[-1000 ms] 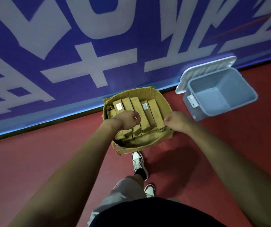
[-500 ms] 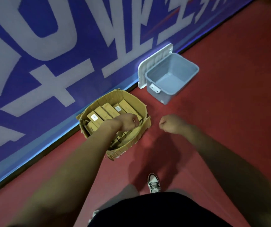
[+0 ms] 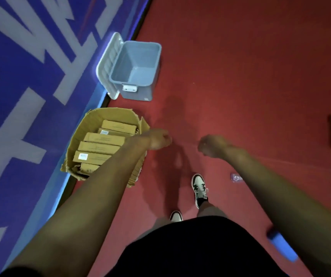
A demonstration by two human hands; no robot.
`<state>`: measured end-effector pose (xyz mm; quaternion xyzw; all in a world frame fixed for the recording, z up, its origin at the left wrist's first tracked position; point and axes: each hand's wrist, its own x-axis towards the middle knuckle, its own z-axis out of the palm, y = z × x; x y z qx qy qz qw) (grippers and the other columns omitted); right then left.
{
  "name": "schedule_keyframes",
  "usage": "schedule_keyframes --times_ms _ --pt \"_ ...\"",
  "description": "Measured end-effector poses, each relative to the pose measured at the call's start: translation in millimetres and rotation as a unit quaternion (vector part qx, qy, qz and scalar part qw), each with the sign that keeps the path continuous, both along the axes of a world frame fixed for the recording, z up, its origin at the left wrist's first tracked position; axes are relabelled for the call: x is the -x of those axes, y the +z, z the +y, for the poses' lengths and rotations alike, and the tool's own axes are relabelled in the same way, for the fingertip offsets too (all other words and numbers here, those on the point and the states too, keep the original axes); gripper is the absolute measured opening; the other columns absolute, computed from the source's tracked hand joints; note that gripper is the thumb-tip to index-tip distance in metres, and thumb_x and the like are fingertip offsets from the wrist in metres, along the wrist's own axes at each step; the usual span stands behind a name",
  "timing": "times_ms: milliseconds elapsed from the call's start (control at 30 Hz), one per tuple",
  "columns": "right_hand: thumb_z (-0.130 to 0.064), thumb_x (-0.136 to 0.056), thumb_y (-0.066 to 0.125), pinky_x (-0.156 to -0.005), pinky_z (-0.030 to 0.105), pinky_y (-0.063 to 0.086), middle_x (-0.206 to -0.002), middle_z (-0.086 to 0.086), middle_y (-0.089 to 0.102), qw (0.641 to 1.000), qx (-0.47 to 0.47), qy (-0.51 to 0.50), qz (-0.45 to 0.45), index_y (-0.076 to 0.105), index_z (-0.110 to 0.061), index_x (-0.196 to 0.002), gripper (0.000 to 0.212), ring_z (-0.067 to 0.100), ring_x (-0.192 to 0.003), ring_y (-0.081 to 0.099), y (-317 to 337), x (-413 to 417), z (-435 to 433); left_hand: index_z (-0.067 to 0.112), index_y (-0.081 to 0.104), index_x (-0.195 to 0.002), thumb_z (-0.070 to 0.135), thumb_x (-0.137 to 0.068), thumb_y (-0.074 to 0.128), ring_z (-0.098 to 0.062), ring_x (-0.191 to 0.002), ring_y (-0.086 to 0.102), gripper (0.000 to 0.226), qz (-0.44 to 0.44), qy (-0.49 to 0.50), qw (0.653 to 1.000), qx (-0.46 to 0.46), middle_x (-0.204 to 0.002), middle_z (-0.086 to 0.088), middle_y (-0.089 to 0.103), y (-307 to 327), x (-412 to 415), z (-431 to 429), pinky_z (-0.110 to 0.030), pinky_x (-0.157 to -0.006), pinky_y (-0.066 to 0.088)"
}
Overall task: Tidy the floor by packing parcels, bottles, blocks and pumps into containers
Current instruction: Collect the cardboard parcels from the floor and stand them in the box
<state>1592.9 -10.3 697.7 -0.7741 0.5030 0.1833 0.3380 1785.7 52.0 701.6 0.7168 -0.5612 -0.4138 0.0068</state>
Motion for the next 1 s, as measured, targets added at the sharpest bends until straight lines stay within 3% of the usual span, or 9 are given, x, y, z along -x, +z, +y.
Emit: schedule_keyframes --times_ms 67,200,267,333,400,467,667,833,1000 --pt "-0.020 -0.091 0.047 -0.088 0.031 0.048 -0.115 0.017 0.067 0.999 0.005 -0.040 0.009 0.067 -0.007 -0.113 0.033 0.030 -0.108 0.062 0.1 29.3 11.9 0.007 0.064 -0.111 0.020 -0.094 0.049 -0.026 -0.108 0.058 0.026 -0.001 -0.050 0.999 0.004 -0.115 -0.011 0.064 -4.6 22.6 -7.6 -0.029 -0.091 0.045" --pt "-0.021 -0.088 0.049 -0.090 0.033 0.049 -0.116 0.017 0.067 0.992 0.000 -0.126 0.020 0.067 -0.008 -0.112 0.032 0.033 -0.106 0.062 1.5 87.3 33.6 -0.002 0.064 -0.105 0.009 -0.093 0.048 -0.017 -0.084 0.052 0.023 0.046 -0.119 0.992 -0.003 -0.094 -0.013 0.061 -11.9 78.2 -25.5 -0.023 -0.067 0.038" --pt "-0.021 -0.089 0.049 -0.092 0.033 0.049 -0.115 0.017 0.067 0.986 0.000 -0.165 0.024 0.067 -0.007 -0.111 0.032 0.031 -0.108 0.061 1.3 116.8 42.1 0.003 0.064 -0.094 0.019 -0.087 0.049 -0.014 -0.080 0.047 0.023 0.067 -0.167 0.984 -0.004 -0.085 -0.008 0.053 -12.2 108.3 -33.8 -0.023 -0.063 0.035" --pt "-0.022 -0.090 0.048 -0.093 0.033 0.047 -0.116 0.017 0.066 0.979 -0.007 -0.203 0.029 0.067 -0.006 -0.111 0.032 0.030 -0.110 0.060 0.4 146.1 51.1 0.013 0.055 -0.085 0.027 -0.077 0.043 -0.014 -0.076 0.044 0.020 0.076 -0.216 0.973 -0.006 -0.080 -0.007 0.047 -11.6 138.5 -41.0 -0.024 -0.064 0.035" --pt "-0.022 -0.091 0.046 -0.093 0.033 0.045 -0.117 0.016 0.066 0.969 -0.007 -0.244 0.034 0.066 -0.006 -0.112 0.033 0.031 -0.112 0.059 0.4 174.1 61.0 0.017 0.054 -0.086 0.021 -0.085 0.048 -0.015 -0.077 0.046 0.007 0.079 -0.232 0.970 -0.008 -0.082 -0.006 0.051 -14.6 168.3 -48.4 -0.026 -0.069 0.041" --pt "-0.022 -0.092 0.045 -0.094 0.031 0.044 -0.119 0.014 0.066 0.958 -0.009 -0.284 0.032 0.065 -0.007 -0.114 0.034 0.030 -0.114 0.058 0.8 201.2 71.6 0.020 0.058 -0.087 0.013 -0.088 0.050 -0.016 -0.078 0.049 0.011 0.070 -0.243 0.967 -0.003 -0.085 -0.003 0.056 -19.6 197.7 -54.7 -0.030 -0.078 0.047" --pt "-0.019 -0.087 0.048 -0.094 0.035 0.049 -0.115 0.013 0.068 0.920 -0.016 -0.390 0.025 0.066 -0.010 -0.110 0.031 0.030 -0.109 0.060 -6.1 290.7 107.1 0.017 0.059 -0.091 0.014 -0.087 0.046 -0.014 -0.081 0.046 0.013 0.061 -0.353 0.933 -0.023 -0.086 -0.005 0.053 -20.7 300.7 -58.8 -0.026 -0.073 0.040" --pt "-0.020 -0.089 0.048 -0.089 0.035 0.050 -0.114 0.016 0.066 0.896 -0.002 -0.442 0.036 0.066 -0.006 -0.106 0.028 0.032 -0.105 0.061 -9.9 378.9 134.2 0.008 0.064 -0.106 0.013 -0.091 0.048 -0.015 -0.088 0.052 0.023 0.041 -0.382 0.923 -0.027 -0.110 -0.013 0.065 -21.6 396.9 -54.8 -0.032 -0.089 0.047" --pt "-0.021 -0.090 0.047 -0.093 0.034 0.049 -0.116 0.014 0.067 0.879 -0.009 -0.476 0.024 0.066 -0.008 -0.112 0.031 0.031 -0.109 0.060 -10.9 478.3 144.7 0.021 0.060 -0.092 0.016 -0.090 0.049 -0.021 -0.090 0.057 0.013 0.034 -0.414 0.909 -0.042 -0.097 -0.002 0.062 -21.9 497.3 -50.9 -0.031 -0.090 0.047"
